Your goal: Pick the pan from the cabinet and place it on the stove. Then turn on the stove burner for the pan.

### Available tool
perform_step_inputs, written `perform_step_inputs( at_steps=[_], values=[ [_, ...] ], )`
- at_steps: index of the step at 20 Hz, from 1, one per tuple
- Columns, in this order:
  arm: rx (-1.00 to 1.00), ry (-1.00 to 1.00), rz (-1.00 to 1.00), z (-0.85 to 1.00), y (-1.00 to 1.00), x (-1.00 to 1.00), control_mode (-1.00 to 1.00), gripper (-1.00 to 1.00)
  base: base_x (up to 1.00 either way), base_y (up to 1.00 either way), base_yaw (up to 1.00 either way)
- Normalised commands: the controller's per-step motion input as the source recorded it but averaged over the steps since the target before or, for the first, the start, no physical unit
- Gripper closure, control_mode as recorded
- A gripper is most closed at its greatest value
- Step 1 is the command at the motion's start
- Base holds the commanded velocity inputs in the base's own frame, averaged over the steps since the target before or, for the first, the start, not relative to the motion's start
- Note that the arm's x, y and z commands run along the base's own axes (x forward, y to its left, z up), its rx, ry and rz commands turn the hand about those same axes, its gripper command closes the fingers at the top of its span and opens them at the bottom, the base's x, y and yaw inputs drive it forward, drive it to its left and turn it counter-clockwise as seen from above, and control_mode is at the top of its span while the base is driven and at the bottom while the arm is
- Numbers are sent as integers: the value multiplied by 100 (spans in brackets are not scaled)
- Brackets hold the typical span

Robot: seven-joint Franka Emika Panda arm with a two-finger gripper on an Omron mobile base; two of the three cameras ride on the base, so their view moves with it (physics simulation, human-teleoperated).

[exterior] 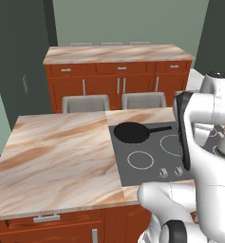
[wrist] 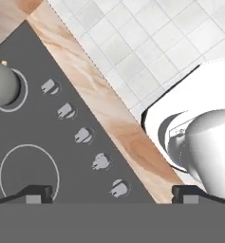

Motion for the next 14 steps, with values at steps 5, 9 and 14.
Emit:
perform_step_inputs(
  at_steps=[5,9,14],
  values=[
    [0,7,42,0,19,-4,-100,-100,0,0,0],
    [-1,9,40,1,6,0,-100,-100,0,0,0],
    [0,9,35,0,0,0,-100,-100,0,0,0]
  ],
)
